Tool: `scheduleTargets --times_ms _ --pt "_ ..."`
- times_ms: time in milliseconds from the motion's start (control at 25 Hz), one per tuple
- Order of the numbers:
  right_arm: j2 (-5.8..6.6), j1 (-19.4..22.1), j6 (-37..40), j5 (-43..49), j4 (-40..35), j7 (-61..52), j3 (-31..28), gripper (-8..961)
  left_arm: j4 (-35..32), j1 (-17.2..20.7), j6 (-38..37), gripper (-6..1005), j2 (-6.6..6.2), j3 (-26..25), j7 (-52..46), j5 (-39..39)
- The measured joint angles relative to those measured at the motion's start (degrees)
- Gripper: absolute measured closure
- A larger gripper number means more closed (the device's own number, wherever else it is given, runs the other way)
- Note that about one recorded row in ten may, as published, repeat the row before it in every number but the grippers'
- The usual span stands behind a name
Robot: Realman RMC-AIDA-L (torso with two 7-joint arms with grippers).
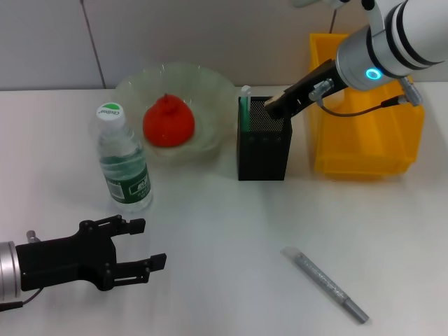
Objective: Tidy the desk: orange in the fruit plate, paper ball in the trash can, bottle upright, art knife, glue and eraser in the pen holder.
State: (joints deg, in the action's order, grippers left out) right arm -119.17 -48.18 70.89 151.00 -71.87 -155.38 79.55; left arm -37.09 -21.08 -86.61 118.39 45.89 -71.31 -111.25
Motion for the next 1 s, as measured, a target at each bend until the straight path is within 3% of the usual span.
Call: scheduleTargets --times_ms 840,1000 --pt "-0.22 -2.2 -8.9 -0.4 7.9 1.8 1.0 543 0.0 -0.1 -0.1 184 0.0 -0.1 0.0 0.1" --pt "-0.27 -2.2 -8.9 -0.5 7.9 1.8 1.5 451 -0.1 -0.1 -0.2 184 0.0 -0.1 0.0 0.1"
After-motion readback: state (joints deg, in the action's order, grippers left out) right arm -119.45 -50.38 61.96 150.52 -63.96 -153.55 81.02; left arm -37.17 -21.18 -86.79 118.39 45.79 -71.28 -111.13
